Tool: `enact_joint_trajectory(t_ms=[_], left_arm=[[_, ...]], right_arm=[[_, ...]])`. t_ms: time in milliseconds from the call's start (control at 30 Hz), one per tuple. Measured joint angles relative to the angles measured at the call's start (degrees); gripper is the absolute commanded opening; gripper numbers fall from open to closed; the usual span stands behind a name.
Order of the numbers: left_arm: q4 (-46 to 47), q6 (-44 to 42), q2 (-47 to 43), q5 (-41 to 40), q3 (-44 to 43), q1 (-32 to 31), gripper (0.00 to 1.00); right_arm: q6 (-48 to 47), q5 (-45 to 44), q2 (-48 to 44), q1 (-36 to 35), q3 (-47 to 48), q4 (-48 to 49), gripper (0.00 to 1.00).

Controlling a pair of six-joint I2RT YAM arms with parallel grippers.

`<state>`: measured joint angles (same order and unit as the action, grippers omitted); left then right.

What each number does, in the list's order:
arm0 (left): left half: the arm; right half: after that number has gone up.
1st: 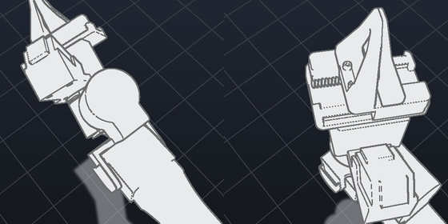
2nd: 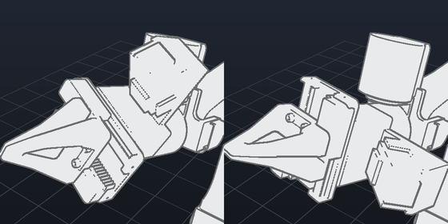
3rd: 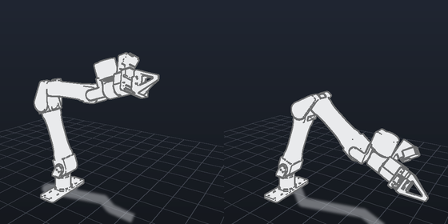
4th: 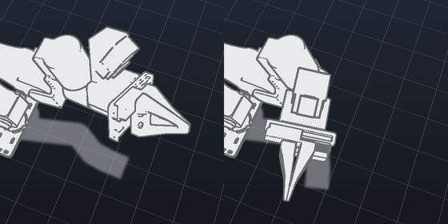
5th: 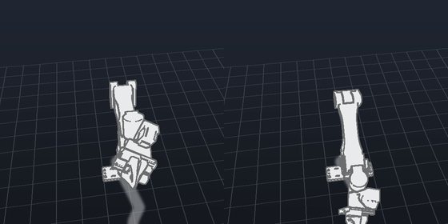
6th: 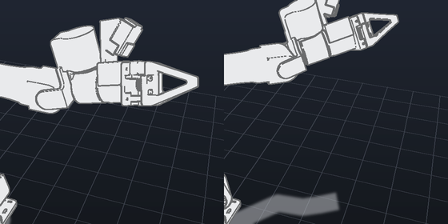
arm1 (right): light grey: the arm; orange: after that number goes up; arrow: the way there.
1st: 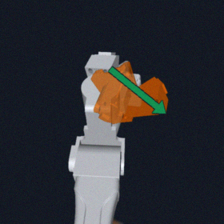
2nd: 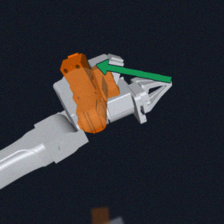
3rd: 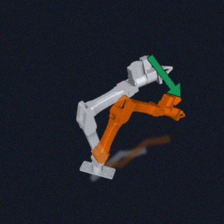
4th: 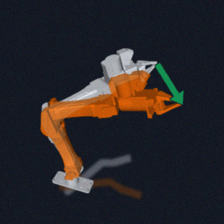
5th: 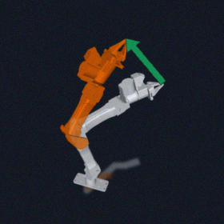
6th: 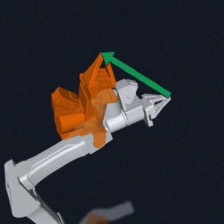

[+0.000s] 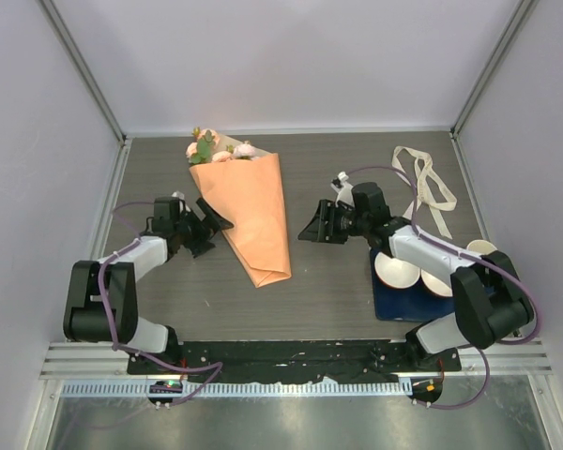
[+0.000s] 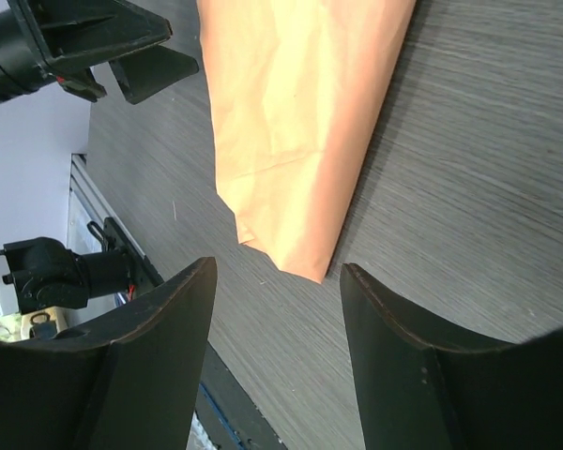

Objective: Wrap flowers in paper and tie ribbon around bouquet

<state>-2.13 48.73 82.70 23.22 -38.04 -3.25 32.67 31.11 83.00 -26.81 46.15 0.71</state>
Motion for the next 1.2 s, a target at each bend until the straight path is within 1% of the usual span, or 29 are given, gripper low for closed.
enact_joint_trajectory(t_ms=[67,133,200,233,267,333,367,433,467,533,567,600,633,667,700,800,833,967,1033,1167,1200], left_arm=[[3.5,1.0,0.8,-1.6,1.3,-0.3,0.99],[7.0,2.1,2.8,-2.7,1.4,-1.2,0.96],[12.8,4.2,6.4,-2.5,1.2,-2.3,0.87],[16.2,5.3,7.8,-2.9,1.1,-2.7,0.81],[19.4,6.6,9.1,-3.4,1.2,-3.0,0.72],[24.6,8.9,11.0,-4.7,2.3,-3.5,0.63],[26.3,9.9,11.6,-5.6,2.9,-3.7,0.53],[29.6,11.8,12.7,-7.4,3.8,-4.1,0.47],[30.7,12.8,13.2,-8.9,4.3,-4.5,0.41],[33.5,14.9,13.6,-11.8,5.7,-5.7,0.37],[34.6,15.9,13.7,-13.8,6.4,-6.7,0.28],[35.8,17.1,13.9,-15.7,6.8,-8.0,0.22],[36.7,18.3,14.1,-17.5,7.0,-9.3,0.19],[37.5,19.2,14.4,-18.9,7.1,-10.6,0.07],[38.9,20.3,14.9,-21.4,7.1,-12.3,0.03],[42.4,24.7,17.4,-27.2,6.9,-16.7,0.03],[43.1,26.0,18.6,-29.3,6.3,-18.3,0.01],[44.6,31.9,22.8,-39.4,2.5,-24.4,0.0],[45.4,35.9,26.1,-45.3,-1.3,-28.2,0.0],[47.1,42.0,33.7,-54.3,-10.2,-33.1,0.02],[47.7,43.6,36.8,-56.9,-14.0,-34.3,0.02]], right_arm=[[-0.3,0.5,-0.8,1.1,-0.7,0.0,0.62],[-0.4,1.0,-1.4,2.1,-1.9,0.1,0.61],[-0.5,1.6,-1.8,2.7,-3.2,0.0,0.61],[-0.5,1.9,-2.0,3.0,-3.8,0.0,0.61],[-0.4,2.1,-2.1,3.3,-4.3,-0.3,0.61],[-0.4,2.4,-2.9,3.7,-5.1,-0.5,0.62],[-0.4,2.5,-3.5,3.7,-5.5,-0.6,0.61],[-0.3,2.7,-5.2,3.8,-6.1,-0.8,0.62],[-0.2,2.8,-6.0,3.8,-6.3,-0.8,0.61],[0.0,2.9,-7.1,3.8,-6.6,-0.7,0.61],[0.1,2.9,-7.5,3.8,-6.6,-0.8,0.61],[0.3,2.9,-7.8,3.8,-6.8,-0.7,0.61],[0.6,2.8,-8.0,3.9,-6.8,-0.8,0.61],[1.0,2.4,-8.3,3.9,-7.0,-0.9,0.61],[1.5,1.7,-8.8,4.0,-7.0,-1.4,0.6],[2.7,-0.7,-11.0,4.1,-7.0,-3.3,0.59],[3.0,-1.4,-11.8,4.1,-7.0,-3.9,0.59],[3.7,-5.6,-17.2,4.1,-6.9,-8.0,0.59],[4.0,-8.2,-20.1,4.2,-6.8,-10.7,0.59],[5.9,-13.9,-24.4,4.2,-6.3,-15.9,0.58],[6.7,-15.6,-25.4,4.2,-6.2,-17.4,0.58]])
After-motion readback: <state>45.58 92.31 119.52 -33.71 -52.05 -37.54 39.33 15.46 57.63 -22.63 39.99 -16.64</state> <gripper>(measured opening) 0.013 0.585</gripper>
